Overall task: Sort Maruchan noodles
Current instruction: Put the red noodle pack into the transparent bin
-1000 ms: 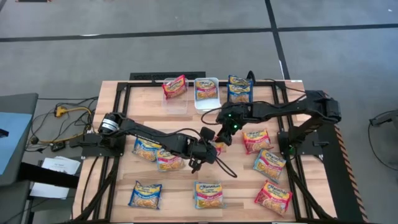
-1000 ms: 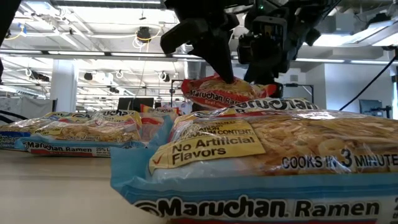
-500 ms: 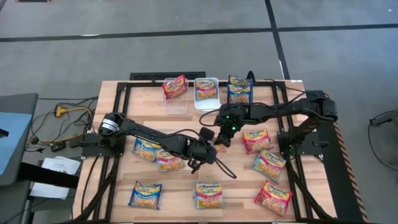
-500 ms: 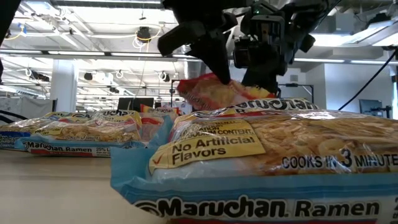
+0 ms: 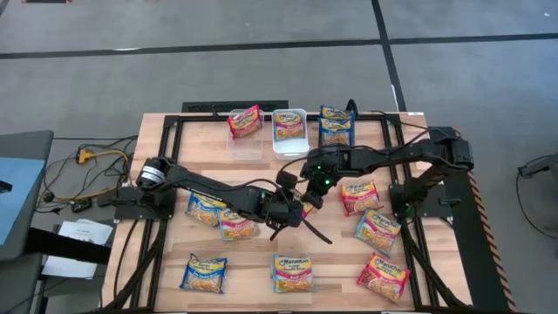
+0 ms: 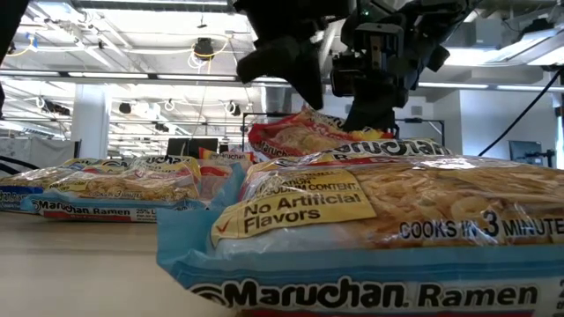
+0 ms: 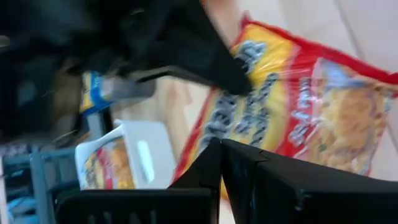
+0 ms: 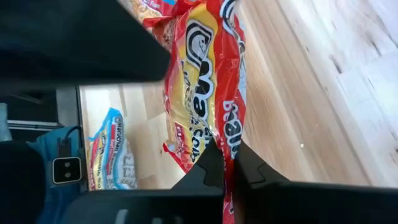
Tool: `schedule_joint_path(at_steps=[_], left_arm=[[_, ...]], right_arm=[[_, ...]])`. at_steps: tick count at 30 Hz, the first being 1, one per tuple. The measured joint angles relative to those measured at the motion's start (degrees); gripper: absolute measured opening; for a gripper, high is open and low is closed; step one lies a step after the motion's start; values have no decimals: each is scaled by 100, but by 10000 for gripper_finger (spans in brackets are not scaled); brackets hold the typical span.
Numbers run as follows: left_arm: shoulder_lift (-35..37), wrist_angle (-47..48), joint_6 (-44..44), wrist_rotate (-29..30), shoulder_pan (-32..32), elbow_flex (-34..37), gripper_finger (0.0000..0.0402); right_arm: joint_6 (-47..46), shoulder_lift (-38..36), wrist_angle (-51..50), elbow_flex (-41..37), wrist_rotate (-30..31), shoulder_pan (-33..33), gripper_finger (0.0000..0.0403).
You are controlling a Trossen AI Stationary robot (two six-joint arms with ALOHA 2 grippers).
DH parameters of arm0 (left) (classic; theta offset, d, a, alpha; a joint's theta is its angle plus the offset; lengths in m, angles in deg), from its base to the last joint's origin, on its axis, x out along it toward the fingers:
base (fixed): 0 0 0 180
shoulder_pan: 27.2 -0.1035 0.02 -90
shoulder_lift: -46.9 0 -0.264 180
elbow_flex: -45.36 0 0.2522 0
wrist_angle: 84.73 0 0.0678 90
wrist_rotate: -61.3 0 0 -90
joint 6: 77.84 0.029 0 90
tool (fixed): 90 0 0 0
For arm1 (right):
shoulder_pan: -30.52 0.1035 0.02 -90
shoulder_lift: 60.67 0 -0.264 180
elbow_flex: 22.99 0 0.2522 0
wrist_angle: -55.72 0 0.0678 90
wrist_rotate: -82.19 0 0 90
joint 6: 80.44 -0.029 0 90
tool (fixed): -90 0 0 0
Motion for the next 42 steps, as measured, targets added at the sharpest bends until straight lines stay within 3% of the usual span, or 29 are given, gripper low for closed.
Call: schedule_joint_path(at_steps=[13, 20, 26, 34, 42], left_arm=[[1423, 1161, -1194, 12, -309, 0, 0], [2338, 1587, -1783, -214, -830, 0, 0], [3033, 1893, -2259, -1143, -1609, 0, 0], [3598, 2168, -2330, -3128, -2706, 0, 25], [3661, 2012, -2465, -3405, -3190, 9, 114]], right_arm=[[343, -170, -723, 144, 466, 263, 11], [679, -145, -1660, 689, 1213, 565, 11], [934, -151, -2134, 1099, 1520, 782, 11], [968, -153, -2191, 1241, 1545, 804, 11], [1070, -153, -2277, 1241, 1543, 804, 11]])
